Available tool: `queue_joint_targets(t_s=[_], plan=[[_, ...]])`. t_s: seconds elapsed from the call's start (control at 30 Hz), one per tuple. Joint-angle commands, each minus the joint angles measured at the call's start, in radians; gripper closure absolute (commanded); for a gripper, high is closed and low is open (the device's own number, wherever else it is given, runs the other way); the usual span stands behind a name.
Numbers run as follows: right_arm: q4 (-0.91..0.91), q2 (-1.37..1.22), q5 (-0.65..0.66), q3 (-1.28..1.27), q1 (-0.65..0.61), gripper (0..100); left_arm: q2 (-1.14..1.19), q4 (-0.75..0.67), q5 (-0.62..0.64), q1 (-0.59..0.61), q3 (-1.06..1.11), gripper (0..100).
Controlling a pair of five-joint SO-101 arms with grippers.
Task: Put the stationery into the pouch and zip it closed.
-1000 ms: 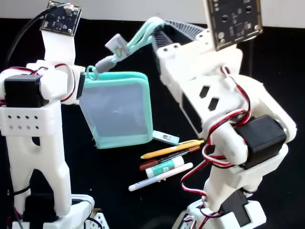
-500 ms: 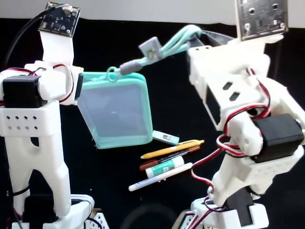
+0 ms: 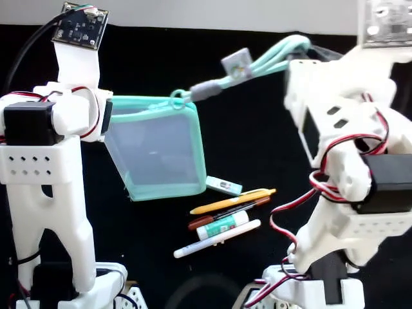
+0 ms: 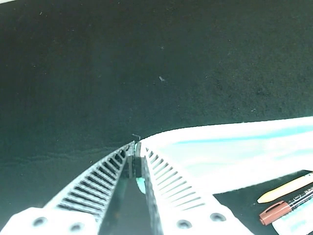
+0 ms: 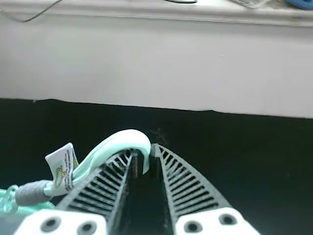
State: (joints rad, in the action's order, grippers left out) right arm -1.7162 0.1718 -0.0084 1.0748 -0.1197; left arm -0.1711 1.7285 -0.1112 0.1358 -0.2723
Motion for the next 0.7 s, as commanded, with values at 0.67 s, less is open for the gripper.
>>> queue_joint_targets(t_s=[0.67], plan=[[-0.03,0.018,-0.014,-0.403,0.051,75.5,0.012,0.025,-0.008,0.007,0.073,99]])
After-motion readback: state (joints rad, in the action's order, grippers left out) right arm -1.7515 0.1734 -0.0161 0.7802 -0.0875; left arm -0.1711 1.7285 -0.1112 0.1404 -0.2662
